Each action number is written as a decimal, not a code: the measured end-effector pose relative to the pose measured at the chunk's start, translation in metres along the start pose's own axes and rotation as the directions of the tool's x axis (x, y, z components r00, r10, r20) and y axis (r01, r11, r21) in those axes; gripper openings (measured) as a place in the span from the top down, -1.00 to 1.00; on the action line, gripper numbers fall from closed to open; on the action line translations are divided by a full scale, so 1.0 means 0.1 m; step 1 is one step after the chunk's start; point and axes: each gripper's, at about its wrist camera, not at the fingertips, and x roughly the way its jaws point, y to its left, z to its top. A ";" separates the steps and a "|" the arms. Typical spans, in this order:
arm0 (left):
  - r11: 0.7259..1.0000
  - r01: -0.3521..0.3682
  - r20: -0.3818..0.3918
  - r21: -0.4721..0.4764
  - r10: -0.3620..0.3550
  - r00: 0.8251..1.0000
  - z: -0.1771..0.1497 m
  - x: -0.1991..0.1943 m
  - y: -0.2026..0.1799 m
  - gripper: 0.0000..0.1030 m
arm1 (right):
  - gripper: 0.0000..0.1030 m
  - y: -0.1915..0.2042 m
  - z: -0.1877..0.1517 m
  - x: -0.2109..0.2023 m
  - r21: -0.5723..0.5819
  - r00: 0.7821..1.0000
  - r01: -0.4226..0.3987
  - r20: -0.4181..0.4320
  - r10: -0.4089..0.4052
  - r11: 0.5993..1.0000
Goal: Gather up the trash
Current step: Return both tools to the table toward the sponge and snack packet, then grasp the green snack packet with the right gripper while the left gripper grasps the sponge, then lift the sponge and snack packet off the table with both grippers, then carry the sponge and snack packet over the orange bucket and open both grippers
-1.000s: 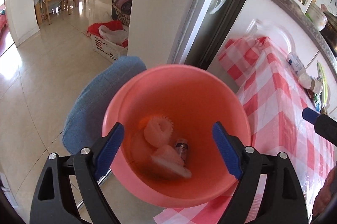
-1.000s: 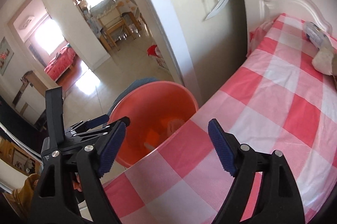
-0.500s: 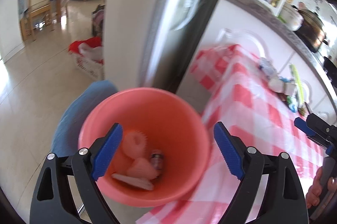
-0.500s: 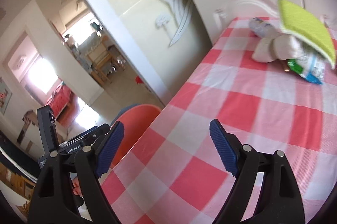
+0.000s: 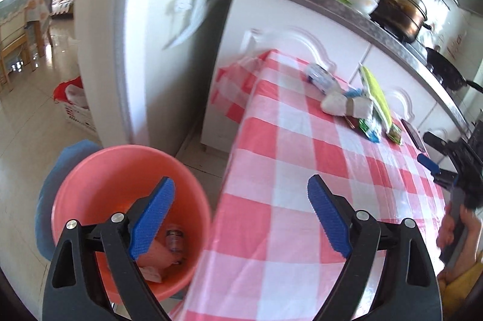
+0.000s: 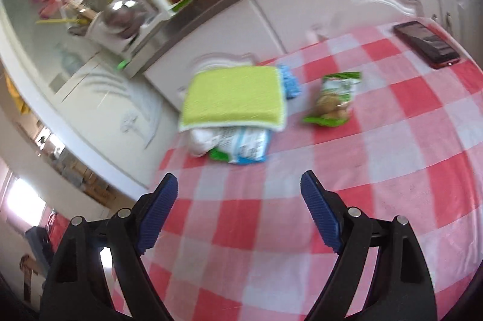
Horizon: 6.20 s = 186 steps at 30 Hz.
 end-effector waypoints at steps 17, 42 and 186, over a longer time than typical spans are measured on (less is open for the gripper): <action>0.999 0.052 -0.049 0.000 -0.052 0.997 0.18 0.28 -0.33 -0.73 | -0.11 -0.53 0.74 0.74 -0.084 0.954 0.291 -0.045 -0.295 0.953; 0.897 0.436 -0.071 0.065 -0.432 0.899 1.01 0.99 -1.63 -0.73 | 0.31 -0.64 0.30 0.21 -0.006 0.985 0.167 0.044 -0.166 0.986; 0.948 -0.023 0.014 -0.319 0.029 0.999 -0.36 -0.43 1.32 0.55 | 0.30 2.82 -1.68 1.22 -0.472 0.819 -0.483 -0.542 0.189 0.737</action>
